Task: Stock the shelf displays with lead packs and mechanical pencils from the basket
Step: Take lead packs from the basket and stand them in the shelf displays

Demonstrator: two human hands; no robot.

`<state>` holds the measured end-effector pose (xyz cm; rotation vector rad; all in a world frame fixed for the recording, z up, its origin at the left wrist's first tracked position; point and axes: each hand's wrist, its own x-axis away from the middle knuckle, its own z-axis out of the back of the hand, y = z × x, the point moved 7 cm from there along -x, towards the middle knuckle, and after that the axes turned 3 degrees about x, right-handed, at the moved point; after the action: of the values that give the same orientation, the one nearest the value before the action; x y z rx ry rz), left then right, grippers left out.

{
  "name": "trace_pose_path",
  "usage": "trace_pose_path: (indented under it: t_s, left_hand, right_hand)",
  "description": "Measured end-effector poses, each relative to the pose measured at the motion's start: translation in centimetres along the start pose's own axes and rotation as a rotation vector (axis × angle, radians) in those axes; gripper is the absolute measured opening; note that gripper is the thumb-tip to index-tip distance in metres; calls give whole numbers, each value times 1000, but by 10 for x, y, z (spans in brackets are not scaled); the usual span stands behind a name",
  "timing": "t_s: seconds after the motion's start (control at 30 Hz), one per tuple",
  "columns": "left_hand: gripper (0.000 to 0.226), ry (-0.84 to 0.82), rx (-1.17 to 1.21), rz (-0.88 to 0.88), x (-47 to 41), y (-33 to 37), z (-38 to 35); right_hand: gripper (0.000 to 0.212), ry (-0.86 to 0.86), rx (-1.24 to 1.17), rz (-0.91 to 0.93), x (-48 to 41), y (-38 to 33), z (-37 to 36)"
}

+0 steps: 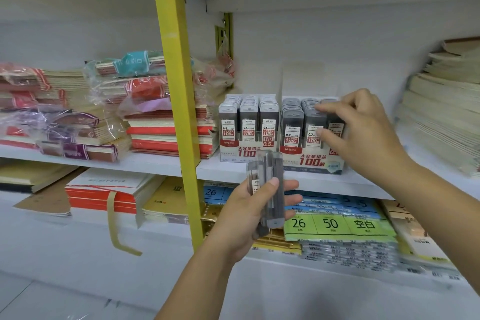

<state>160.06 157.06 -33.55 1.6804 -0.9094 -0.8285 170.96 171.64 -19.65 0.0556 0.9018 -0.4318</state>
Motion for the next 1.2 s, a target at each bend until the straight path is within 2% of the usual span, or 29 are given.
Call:
trace_pose_path:
  t_s: [0.07,0.17,0.27,0.37,0.63,0.73,0.83,1.03,1.2]
  left_hand:
    - [20,-22,8,-3,2,2,-3]
    - [29,-49,29,-7,5,3,-8]
    - [37,-82,46,-7,9,3,-15]
    - [38,-109,50,20,11,0,-23]
    - [44,-132,27,62,15,-8,-28]
    - [42,-80,-6,64,15,-9,-21]
    - [33,-20,-19,47,14,-8,-12]
    - [30,56,-5,18,19,0,-1]
    - [22,185,-30,-36,20,5,6]
  right_hand:
    - [43,57,-16,-12,7,-3,5]
    - [31,116,-201,13,29,-15,10]
    - [21,-96,-537,-51,55,-28,-9]
    - [32,-272,-817,-175,68,-31,-30]
    - [29,-244,-1118,-284,67,-14,-18]
    - [18,-255,-1166,-308,71,-13,-15]
    - [21,-259,-1155,-362,77,-9,-18]
    - [27,-294,-1092,-445,89,6,-20]
    - [31,-418,-949,-359,93,-2,-21]
